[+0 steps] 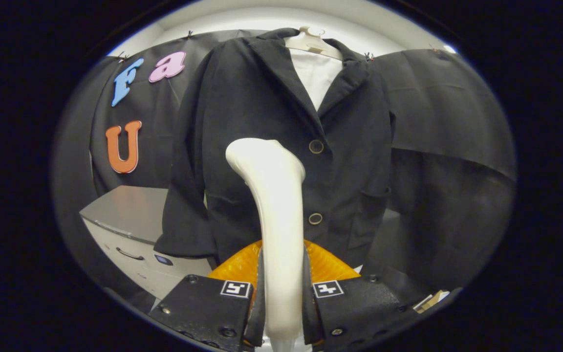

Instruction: Iron the clothes twice with a garment steamer, once on the left side and once on the right side.

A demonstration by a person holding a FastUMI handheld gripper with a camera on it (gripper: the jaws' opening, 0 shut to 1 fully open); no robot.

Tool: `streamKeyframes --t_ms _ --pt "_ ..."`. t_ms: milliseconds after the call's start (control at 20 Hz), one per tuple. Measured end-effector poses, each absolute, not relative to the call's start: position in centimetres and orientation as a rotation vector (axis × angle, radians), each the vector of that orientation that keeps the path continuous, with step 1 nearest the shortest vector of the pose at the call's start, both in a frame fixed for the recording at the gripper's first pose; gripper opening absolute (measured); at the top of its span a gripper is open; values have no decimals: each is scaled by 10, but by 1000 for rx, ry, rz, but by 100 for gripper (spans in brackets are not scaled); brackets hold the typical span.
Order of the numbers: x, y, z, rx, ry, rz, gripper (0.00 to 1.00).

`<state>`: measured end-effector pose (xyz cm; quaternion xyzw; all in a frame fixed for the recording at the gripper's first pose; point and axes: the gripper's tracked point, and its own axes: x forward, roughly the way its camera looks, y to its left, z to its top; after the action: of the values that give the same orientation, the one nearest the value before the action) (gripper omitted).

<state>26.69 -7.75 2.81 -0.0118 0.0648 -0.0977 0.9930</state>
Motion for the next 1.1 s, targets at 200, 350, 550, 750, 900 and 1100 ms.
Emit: streamKeyframes --t_ms 200,350,550,750,900,1100 --pt "266 -82 -4 -24 166 -194 33" --pt "264 -84 -24 -26 189 -192 33" --pt "266 -86 -44 -46 199 -196 33" --pt "268 -92 -61 -62 224 -204 33" --pt "270 -96 -80 -69 249 -209 33" --pt "269 -95 -101 -86 285 -217 33"
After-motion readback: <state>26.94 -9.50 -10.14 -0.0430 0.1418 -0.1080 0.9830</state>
